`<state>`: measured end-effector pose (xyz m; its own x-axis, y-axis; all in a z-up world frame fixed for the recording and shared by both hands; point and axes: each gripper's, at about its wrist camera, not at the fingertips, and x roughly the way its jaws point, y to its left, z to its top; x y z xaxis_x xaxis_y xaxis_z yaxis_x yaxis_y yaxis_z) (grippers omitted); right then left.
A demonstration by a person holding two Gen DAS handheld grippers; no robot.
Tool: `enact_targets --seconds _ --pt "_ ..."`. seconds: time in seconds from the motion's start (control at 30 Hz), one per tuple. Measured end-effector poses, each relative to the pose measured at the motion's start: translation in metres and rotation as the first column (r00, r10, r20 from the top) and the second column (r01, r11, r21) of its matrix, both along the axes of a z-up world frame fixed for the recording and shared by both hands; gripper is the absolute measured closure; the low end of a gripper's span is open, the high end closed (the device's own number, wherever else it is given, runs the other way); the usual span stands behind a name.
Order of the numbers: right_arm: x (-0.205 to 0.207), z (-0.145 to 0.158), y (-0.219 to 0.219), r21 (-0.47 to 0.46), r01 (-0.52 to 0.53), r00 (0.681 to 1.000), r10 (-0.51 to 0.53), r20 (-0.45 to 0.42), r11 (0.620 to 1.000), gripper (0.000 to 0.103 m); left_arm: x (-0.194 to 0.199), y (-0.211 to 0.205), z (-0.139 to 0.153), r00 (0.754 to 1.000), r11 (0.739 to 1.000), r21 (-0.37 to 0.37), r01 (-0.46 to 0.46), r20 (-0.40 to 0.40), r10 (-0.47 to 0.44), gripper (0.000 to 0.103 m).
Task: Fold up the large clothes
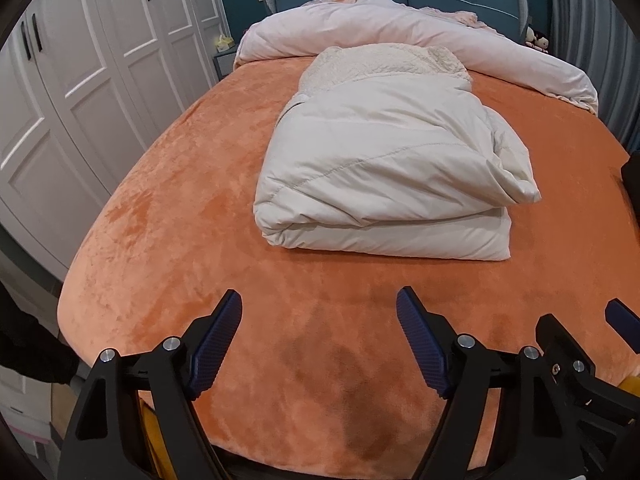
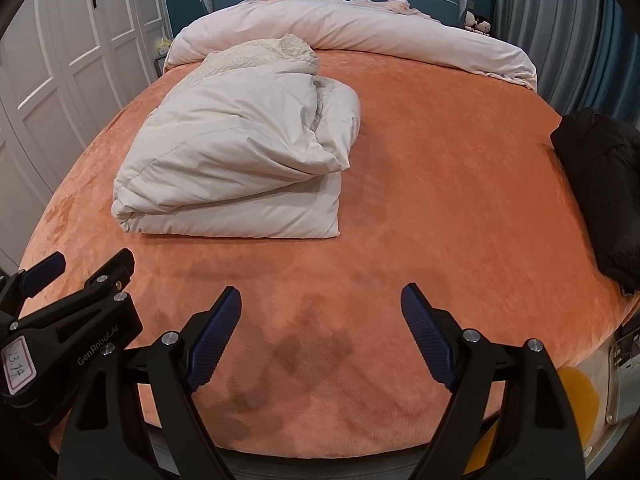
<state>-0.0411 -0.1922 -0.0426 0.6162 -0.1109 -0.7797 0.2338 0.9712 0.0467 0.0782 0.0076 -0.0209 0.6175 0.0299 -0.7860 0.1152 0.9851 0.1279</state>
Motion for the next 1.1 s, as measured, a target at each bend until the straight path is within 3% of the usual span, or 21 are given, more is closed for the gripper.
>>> enact_targets --seconds 0.2,1.1 --pt "0.000 0.000 0.002 -0.005 0.001 1.000 -0.001 0.003 1.000 0.023 0.002 0.001 -0.002 0.999 1.000 -0.015 -0.023 -0.027 0.023 0.028" --pt "-0.004 0.002 0.011 -0.011 0.025 1.000 -0.024 0.012 1.000 0.024 0.002 -0.006 -0.001 1.000 1.000 -0.004 -0.020 -0.014 0.020 0.031"
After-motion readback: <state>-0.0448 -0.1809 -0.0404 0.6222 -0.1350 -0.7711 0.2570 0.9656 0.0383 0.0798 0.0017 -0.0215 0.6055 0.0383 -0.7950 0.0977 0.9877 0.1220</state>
